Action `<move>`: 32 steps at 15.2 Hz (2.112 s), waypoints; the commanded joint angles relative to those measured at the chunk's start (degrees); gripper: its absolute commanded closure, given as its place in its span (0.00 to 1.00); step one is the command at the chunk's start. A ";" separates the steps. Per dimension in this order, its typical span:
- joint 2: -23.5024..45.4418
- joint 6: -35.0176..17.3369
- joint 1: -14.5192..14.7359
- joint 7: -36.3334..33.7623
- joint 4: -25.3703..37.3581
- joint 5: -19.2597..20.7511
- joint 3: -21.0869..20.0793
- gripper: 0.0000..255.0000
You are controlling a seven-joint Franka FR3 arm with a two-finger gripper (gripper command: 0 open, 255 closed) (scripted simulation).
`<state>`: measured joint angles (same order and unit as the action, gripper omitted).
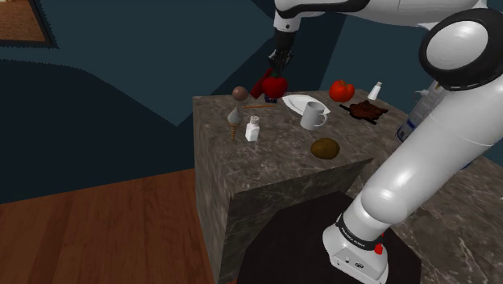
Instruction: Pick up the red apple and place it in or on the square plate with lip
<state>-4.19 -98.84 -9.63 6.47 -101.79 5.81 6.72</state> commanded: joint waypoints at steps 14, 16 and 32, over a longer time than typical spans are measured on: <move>5.10 1.50 -9.80 21.32 8.37 -1.60 11.02 1.00; 6.89 2.01 -11.29 24.30 10.78 -2.38 12.43 1.00; 8.51 -7.46 -13.16 27.31 3.05 -3.14 13.97 1.00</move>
<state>4.41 -105.47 -22.83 33.90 -97.90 2.63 20.73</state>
